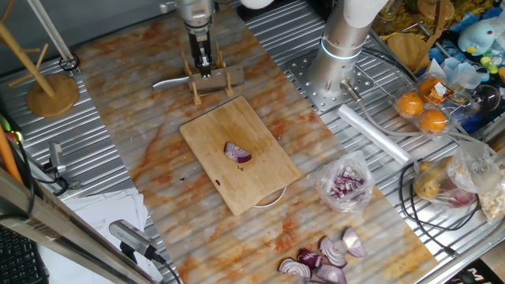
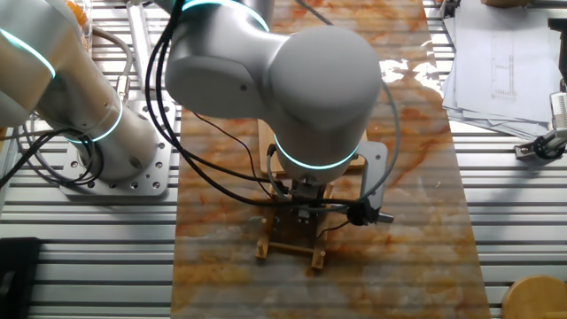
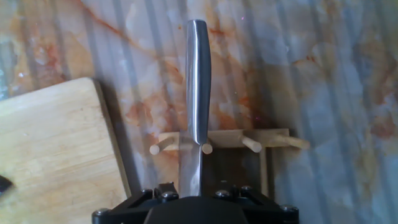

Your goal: Chop the onions

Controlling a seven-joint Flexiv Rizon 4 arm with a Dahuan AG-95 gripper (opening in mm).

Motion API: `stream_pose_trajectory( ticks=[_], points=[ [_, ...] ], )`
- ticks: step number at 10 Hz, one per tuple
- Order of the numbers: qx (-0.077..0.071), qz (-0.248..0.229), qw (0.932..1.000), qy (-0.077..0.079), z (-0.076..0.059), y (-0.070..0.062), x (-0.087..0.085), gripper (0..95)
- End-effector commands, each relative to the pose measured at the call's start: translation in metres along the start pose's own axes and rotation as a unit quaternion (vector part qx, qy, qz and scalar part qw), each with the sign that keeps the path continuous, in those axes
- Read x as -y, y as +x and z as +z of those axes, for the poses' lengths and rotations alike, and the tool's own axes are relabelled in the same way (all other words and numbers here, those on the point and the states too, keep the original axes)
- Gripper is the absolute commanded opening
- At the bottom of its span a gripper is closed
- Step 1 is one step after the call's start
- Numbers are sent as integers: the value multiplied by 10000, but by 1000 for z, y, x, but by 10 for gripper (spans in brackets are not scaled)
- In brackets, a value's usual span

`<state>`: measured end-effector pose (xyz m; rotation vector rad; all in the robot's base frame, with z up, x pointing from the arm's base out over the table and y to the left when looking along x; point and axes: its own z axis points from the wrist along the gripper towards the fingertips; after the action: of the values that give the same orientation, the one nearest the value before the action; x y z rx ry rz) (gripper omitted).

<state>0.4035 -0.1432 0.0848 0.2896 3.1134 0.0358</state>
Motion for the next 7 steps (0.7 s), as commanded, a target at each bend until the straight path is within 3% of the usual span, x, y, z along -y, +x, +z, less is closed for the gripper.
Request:
stream_pose_trajectory(
  ticks=[1, 7],
  points=[
    [0, 7, 10000, 10, 3, 1, 0, 380],
    [35, 8, 10000, 27, 27, 2, -1, 380]
  ],
)
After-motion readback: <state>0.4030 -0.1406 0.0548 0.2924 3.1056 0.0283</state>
